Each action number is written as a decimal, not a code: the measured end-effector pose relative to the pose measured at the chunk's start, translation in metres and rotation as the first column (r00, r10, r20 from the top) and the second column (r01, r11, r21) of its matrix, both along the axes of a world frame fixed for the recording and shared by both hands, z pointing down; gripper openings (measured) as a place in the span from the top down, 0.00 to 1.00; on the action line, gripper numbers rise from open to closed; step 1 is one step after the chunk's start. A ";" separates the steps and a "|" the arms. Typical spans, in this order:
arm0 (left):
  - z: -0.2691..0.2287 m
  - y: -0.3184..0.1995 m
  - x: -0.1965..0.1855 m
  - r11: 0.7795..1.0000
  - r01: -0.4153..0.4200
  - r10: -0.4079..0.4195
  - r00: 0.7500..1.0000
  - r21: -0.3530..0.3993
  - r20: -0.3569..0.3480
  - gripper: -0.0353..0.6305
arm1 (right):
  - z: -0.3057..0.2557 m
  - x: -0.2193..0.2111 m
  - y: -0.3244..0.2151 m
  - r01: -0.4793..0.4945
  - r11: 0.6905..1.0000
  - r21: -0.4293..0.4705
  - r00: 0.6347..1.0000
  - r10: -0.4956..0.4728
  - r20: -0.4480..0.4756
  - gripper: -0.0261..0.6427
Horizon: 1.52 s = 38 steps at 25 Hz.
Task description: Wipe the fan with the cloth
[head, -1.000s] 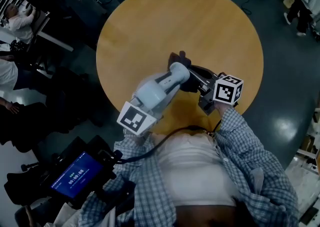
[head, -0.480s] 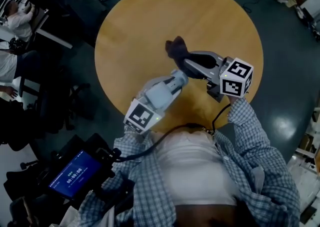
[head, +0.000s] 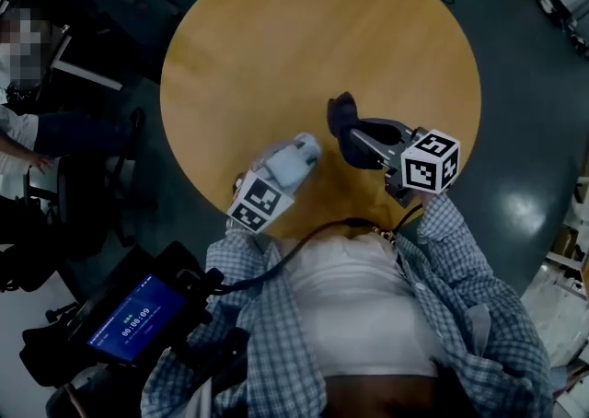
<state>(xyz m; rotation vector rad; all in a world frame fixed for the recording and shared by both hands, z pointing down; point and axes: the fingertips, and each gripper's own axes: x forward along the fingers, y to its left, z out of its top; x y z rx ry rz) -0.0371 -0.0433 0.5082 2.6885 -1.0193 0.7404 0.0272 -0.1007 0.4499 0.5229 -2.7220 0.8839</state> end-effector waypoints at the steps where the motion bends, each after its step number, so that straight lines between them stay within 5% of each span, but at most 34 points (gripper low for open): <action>1: 0.005 0.001 0.001 1.000 -0.003 0.003 1.000 -0.018 0.010 0.73 | 0.008 0.001 0.006 0.001 1.000 -0.025 1.000 -0.001 -0.008 0.88; 7: 0.025 0.008 0.008 0.994 -0.012 0.018 0.998 -0.107 0.053 0.73 | 0.053 -0.002 0.032 0.002 0.982 -0.187 0.999 -0.008 -0.031 0.88; 12: 0.035 0.013 0.019 0.986 -0.043 0.058 0.994 -0.160 0.095 0.73 | 0.092 0.012 0.032 -0.109 0.965 -0.238 0.985 0.074 -0.153 0.88; 17: 0.037 0.011 0.029 0.983 -0.051 0.070 0.992 -0.178 0.102 0.73 | 0.119 0.037 0.023 -0.177 0.974 -0.138 0.928 0.119 -0.354 0.87; 23: 0.037 0.007 0.037 0.982 -0.064 0.085 0.990 -0.178 0.116 0.73 | 0.133 0.044 0.024 -0.146 0.989 -0.028 0.854 0.111 -0.509 0.87; 34: 0.040 0.005 0.031 0.981 -0.051 0.081 0.984 -0.185 0.160 0.73 | 0.134 0.066 0.006 -0.188 0.978 0.087 0.772 0.202 -0.603 0.87; 38: 0.039 0.005 0.032 0.980 -0.057 0.090 0.981 -0.191 0.170 0.73 | 0.127 0.064 0.006 -0.155 0.986 0.068 0.801 0.166 -0.575 0.87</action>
